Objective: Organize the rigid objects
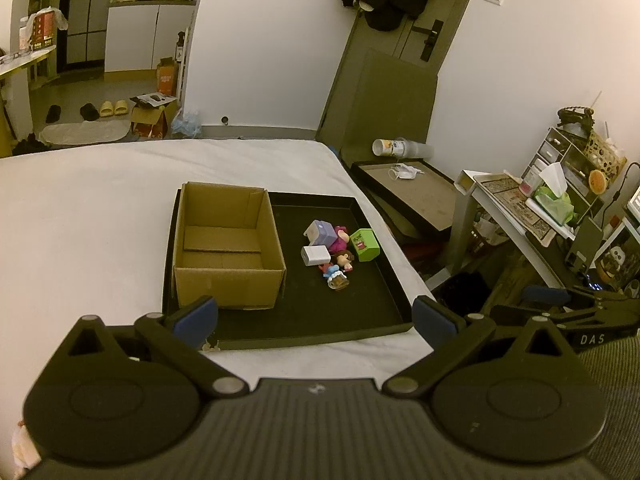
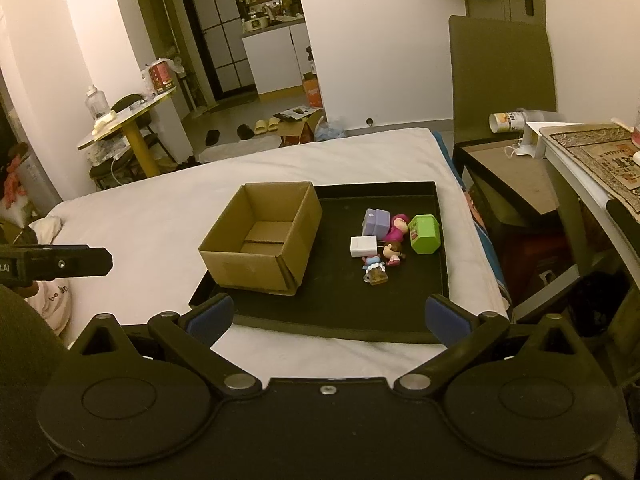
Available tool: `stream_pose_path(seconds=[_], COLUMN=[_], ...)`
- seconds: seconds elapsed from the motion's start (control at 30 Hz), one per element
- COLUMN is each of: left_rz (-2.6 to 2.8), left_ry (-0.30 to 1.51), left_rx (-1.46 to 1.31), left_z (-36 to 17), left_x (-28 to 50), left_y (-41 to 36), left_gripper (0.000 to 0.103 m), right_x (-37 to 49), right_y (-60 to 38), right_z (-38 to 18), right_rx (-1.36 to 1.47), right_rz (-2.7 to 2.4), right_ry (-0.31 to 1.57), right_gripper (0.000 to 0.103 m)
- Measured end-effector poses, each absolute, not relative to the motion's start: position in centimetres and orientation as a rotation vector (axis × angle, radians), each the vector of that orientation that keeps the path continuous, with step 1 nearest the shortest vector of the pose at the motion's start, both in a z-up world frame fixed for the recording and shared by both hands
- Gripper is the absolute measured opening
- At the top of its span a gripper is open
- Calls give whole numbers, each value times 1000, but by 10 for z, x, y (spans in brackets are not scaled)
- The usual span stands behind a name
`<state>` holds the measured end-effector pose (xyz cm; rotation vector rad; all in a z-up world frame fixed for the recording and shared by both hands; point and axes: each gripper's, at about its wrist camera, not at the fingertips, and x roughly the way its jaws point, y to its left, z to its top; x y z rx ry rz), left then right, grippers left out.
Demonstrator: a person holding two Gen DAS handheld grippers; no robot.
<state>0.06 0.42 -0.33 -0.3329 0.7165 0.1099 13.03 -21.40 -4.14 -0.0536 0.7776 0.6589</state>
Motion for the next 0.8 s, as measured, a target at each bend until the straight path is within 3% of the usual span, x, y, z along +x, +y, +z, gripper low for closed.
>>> stream_pose_path(seconds=[0.8], left_rz=[114], left_ry=[718], left_rx=[-327], left_z=[0], left_x=[2], left_y=[1], left_gripper=[103], right_x=[127], right_y=[-215], right_z=[-42], right_rx=[-63], right_rz=[651], right_ry=[757], right_gripper=[103])
